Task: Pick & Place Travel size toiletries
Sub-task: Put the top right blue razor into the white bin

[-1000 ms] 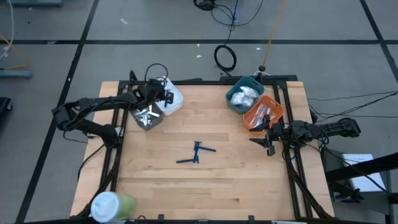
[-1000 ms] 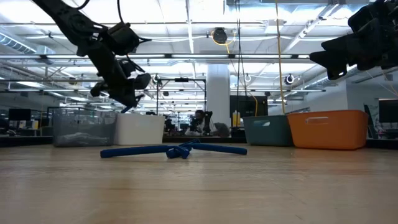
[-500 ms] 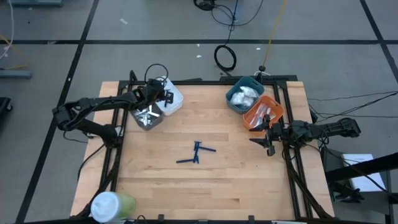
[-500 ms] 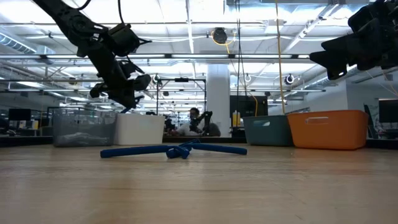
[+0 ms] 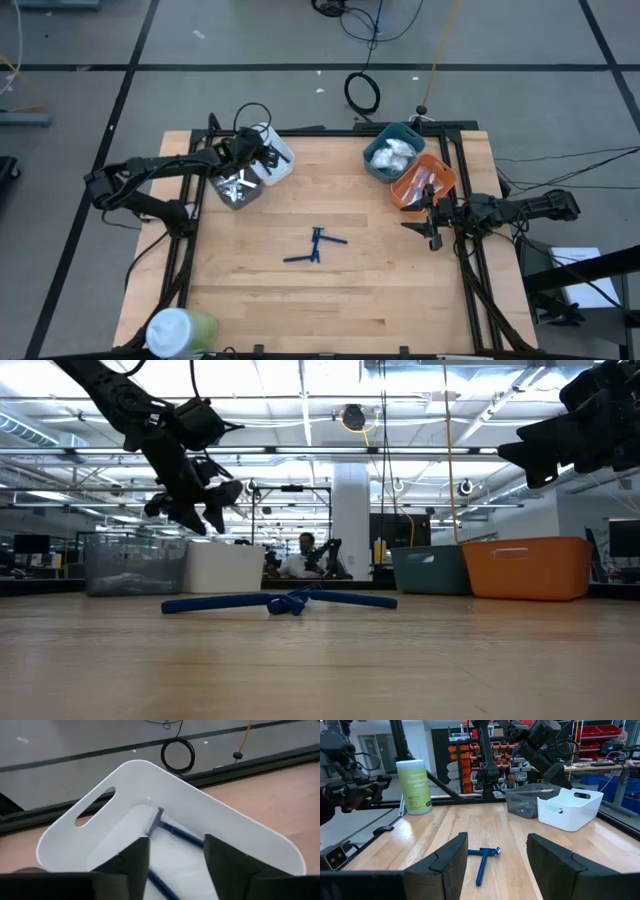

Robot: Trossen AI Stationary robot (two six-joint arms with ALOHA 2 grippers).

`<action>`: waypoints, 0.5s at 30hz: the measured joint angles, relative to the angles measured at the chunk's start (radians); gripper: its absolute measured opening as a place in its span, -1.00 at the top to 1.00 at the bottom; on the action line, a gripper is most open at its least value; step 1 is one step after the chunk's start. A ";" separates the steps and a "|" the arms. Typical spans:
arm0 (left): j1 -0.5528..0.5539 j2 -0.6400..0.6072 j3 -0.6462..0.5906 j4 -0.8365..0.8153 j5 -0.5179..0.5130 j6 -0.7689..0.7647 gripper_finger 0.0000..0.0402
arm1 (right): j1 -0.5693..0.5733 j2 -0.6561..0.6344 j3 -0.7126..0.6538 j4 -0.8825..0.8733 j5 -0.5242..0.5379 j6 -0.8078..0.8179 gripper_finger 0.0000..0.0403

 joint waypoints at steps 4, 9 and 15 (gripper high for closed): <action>-0.006 0.000 0.000 0.011 0.055 0.074 -0.08 | 0.000 0.000 0.000 0.000 0.000 0.000 0.05; -0.032 -0.035 0.000 0.106 0.265 0.142 -0.15 | 0.000 0.000 0.000 0.000 0.000 0.000 0.05; -0.118 -0.095 0.001 0.279 0.486 0.207 -0.16 | 0.000 0.000 0.000 0.000 0.000 0.000 0.05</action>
